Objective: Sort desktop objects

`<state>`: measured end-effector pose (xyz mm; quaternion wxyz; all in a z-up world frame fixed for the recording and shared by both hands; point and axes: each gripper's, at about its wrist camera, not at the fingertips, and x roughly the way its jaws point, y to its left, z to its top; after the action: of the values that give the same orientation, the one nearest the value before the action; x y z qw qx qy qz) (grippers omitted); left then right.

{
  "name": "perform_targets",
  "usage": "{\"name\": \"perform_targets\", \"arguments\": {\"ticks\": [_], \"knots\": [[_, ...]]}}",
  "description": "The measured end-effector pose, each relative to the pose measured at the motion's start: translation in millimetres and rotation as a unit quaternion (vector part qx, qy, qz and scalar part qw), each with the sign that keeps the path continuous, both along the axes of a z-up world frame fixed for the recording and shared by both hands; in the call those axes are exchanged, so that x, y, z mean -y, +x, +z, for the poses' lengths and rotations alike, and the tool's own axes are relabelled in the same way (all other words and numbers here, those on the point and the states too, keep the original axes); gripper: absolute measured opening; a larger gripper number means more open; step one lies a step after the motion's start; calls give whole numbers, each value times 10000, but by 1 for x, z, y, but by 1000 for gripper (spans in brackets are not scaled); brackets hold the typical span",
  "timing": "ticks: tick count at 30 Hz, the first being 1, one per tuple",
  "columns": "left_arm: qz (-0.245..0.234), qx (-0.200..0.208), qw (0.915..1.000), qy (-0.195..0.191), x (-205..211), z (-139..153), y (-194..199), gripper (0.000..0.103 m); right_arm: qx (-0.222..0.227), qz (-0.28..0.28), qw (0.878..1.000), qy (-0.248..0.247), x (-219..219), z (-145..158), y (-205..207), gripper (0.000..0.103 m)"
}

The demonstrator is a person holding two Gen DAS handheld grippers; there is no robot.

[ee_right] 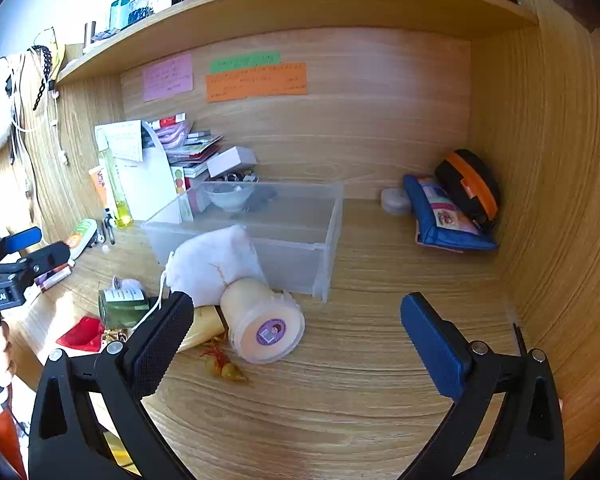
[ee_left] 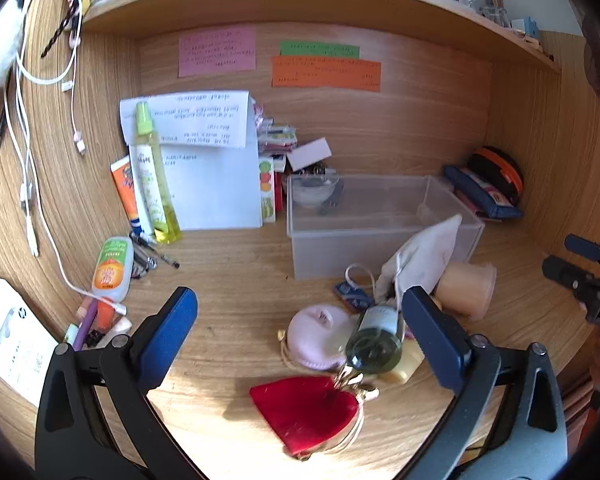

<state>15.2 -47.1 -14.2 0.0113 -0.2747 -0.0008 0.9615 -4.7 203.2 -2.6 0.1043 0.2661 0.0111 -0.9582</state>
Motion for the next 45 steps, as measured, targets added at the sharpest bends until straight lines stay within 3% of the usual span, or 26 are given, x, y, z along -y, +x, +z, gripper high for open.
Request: {"name": "perform_targets", "arguments": {"ticks": [15,22,27,30,35,37,42,45], "knots": [[-421,1192,9915,296,6,-70,5,103,818,313,9960,170,7,-40,-32,103],[-392,1547,9866,332,3,-89,-5,103,1236,618,9900,275,17,-58,-59,103],[-317,1563,9866,344,3,-91,-7,103,1480,794,9850,402,26,-68,-79,103],[-266,1541,9872,316,0,-91,-10,95,1618,910,9817,433,29,-73,-90,99],[-232,1513,9879,253,-3,-91,-16,89,1708,1117,9780,423,35,-77,-100,82],[-209,1492,9883,249,-3,-91,-17,87,1759,1166,9765,439,37,-80,-102,70],[-167,1427,9893,268,-4,-90,-17,78,1743,1205,9766,360,37,-82,-104,69],[-197,1393,9897,248,-6,-89,-16,62,1708,1182,9776,342,37,-82,-103,69]]}}
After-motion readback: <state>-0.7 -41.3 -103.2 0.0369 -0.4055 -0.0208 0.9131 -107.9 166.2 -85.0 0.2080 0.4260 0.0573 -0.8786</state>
